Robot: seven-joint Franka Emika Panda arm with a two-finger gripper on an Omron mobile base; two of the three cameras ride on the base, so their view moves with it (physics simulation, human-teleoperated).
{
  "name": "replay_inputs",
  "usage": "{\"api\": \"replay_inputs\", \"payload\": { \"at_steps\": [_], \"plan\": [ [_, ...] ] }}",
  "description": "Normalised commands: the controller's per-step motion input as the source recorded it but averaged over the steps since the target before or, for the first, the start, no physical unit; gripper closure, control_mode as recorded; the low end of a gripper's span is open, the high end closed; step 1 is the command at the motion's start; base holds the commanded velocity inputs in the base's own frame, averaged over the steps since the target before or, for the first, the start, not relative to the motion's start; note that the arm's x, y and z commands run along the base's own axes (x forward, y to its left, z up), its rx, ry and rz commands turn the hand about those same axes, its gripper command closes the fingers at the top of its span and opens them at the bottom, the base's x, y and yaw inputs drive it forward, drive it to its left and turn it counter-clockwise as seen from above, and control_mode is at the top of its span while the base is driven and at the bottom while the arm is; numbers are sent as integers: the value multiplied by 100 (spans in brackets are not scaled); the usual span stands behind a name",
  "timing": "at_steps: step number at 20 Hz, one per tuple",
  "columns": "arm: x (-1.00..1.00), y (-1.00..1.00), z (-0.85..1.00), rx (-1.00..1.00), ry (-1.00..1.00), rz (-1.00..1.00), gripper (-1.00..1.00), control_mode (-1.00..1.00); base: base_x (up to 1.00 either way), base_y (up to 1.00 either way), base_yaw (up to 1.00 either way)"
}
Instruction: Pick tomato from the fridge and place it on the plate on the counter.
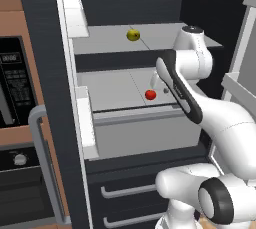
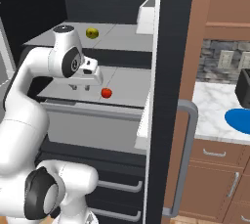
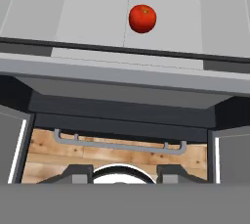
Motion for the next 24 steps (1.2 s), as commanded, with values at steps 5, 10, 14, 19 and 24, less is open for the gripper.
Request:
{"api": "replay_inputs", "payload": {
  "at_steps": [5, 10, 14, 19, 24],
  "plan": [
    [0, 0, -42, 0, -15, 0, -100, -100, 0, 0, 0],
    [0, 0, -52, 0, -29, 0, -100, -100, 0, 0, 0],
    [0, -1, -23, 0, -29, 0, -100, -100, 0, 0, 0],
    [0, -7, -1, 0, -20, 0, -100, -100, 0, 0, 0],
    [0, -4, 7, 3, -1, 0, -100, -100, 0, 0, 0]
  ]
}}
